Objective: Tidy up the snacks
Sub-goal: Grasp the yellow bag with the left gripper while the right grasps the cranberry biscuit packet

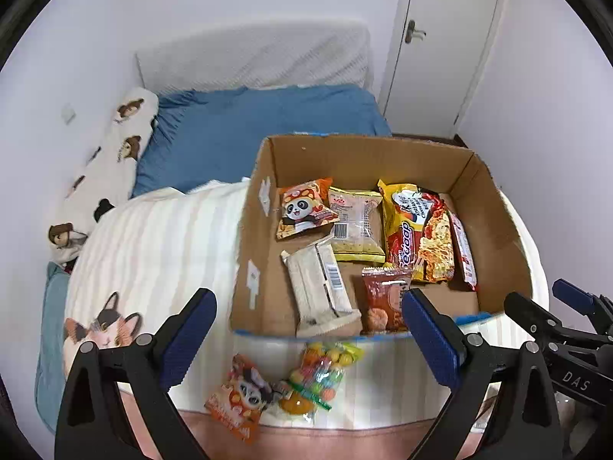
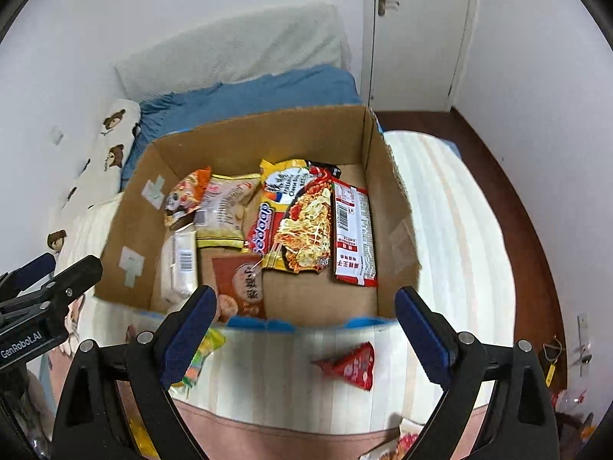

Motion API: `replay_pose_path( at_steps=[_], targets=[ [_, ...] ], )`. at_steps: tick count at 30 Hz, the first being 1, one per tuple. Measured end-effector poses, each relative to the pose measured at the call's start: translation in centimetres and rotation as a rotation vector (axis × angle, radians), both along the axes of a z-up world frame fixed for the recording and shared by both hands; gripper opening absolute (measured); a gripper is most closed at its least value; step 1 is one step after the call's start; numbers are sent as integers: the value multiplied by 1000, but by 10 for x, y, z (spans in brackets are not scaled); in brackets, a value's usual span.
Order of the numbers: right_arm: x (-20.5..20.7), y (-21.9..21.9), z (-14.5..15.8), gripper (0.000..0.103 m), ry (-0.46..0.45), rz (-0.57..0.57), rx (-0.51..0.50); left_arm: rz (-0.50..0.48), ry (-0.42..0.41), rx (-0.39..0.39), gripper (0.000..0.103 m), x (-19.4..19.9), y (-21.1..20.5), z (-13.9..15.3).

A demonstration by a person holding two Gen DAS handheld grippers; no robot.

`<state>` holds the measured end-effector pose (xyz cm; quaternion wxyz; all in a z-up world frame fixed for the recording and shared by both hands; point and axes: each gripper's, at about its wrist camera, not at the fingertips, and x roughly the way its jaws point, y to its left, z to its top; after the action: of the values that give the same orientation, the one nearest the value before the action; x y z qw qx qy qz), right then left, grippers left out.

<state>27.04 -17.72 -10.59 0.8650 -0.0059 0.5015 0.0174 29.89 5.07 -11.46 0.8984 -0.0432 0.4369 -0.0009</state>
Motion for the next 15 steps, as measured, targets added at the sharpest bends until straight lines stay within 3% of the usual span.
replay_pose_path(
  at_steps=[8,15],
  targets=[
    [-53,8,31,96,-45,44,39,2,-56,-7,99,-54,-5,18],
    [-89,3,22,96,2,45,105,40,-25,-44,99,-89,-1,7]
  ],
)
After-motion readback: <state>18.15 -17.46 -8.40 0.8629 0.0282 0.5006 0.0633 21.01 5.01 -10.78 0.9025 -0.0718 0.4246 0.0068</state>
